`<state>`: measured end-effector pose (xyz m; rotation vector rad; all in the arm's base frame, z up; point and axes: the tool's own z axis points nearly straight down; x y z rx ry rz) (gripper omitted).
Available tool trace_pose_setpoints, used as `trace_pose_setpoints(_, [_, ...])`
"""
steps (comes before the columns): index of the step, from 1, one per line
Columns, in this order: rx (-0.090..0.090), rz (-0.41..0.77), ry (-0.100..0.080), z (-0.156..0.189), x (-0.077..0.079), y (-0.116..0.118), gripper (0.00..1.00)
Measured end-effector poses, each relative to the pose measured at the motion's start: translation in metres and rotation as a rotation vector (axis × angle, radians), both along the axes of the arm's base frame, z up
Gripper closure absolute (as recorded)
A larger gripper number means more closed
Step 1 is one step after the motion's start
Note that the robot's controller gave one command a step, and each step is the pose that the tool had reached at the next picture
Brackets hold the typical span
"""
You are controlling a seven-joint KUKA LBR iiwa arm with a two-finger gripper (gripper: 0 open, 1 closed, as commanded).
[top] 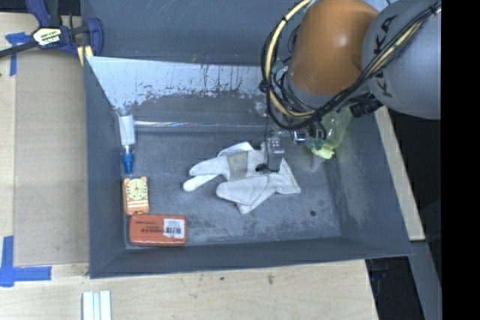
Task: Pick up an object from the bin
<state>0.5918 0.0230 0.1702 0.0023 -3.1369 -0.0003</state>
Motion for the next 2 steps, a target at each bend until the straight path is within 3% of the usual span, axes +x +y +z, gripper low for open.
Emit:
trace_pose_setpoints(1, [0.0,0.0,-0.008,0.005,0.002,0.0,0.0])
trace_pose_setpoints(2, [0.0,0.063,-0.013,-0.062,0.012,0.044,0.0])
